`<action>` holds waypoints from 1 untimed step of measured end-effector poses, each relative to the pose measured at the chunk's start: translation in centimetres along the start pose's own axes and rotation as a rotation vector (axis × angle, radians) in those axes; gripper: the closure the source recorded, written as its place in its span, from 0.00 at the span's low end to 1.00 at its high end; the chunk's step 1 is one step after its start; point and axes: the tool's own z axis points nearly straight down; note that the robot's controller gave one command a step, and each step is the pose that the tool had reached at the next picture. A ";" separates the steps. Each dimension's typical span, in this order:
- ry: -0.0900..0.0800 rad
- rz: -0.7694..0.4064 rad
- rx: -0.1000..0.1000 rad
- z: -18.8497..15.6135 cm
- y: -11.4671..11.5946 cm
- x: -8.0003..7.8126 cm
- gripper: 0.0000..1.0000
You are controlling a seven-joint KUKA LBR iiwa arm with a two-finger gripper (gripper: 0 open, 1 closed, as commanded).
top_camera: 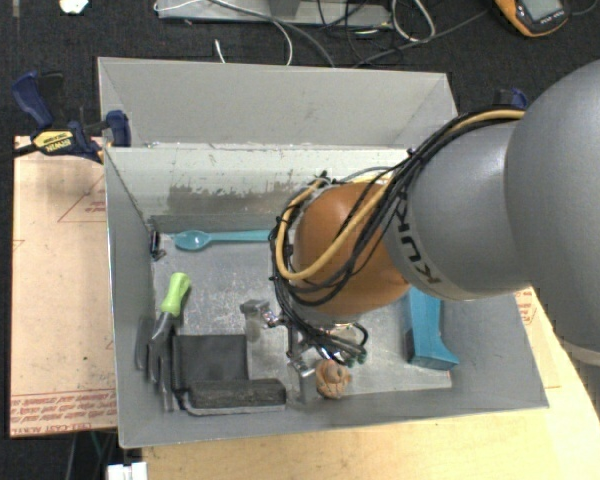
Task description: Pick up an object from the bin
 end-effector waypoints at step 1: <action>0.007 0.077 -0.006 -1.0 6.1 -2.6 0.00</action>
Offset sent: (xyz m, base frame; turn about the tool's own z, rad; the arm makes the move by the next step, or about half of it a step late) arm 0.0218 0.1098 -0.0324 0.2075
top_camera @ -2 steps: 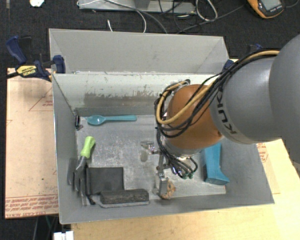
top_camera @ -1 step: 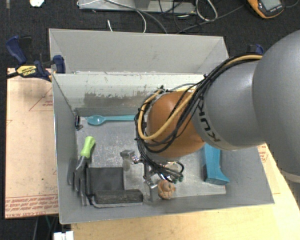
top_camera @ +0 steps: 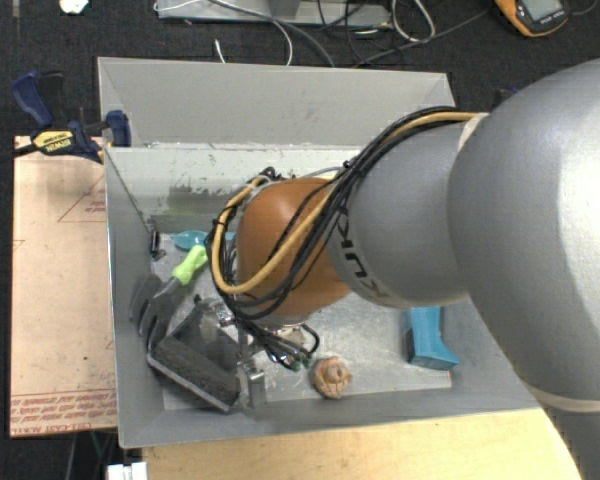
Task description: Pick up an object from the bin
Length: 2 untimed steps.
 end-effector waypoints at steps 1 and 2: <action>-0.004 0.130 0.005 4.1 3.2 -3.7 0.00; -0.006 0.229 -0.001 4.2 0.7 -0.4 1.00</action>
Offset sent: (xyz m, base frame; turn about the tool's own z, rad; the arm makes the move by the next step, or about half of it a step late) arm 0.0008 0.0070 -0.0420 0.2298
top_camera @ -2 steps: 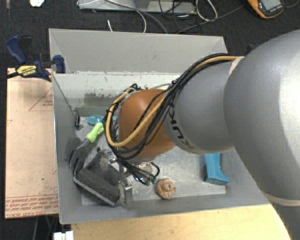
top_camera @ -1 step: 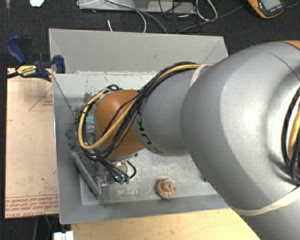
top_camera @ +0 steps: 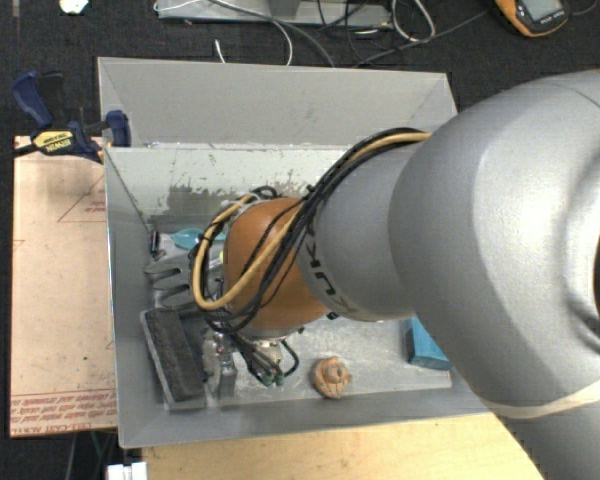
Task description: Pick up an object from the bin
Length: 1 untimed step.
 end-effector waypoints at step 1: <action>0.000 0.000 0.000 0.0 0.0 0.0 1.00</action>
Offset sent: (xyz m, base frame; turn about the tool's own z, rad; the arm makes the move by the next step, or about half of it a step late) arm 0.0001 0.0000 0.0431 -0.0001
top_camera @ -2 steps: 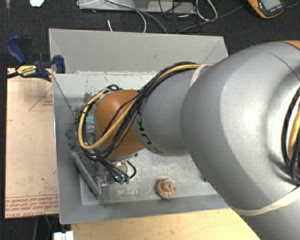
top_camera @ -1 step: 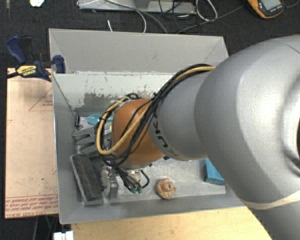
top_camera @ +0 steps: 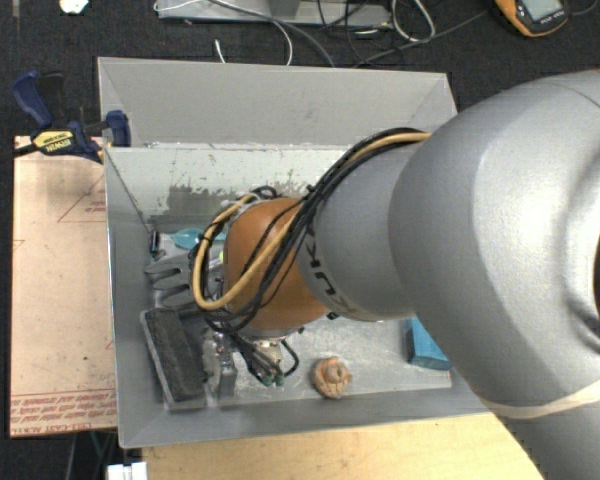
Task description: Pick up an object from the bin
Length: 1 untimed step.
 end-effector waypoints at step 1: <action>0.003 0.000 0.000 -2.3 0.0 0.1 1.00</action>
Offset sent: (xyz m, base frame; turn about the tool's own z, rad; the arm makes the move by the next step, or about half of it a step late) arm -0.0015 -0.0005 0.0260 0.0001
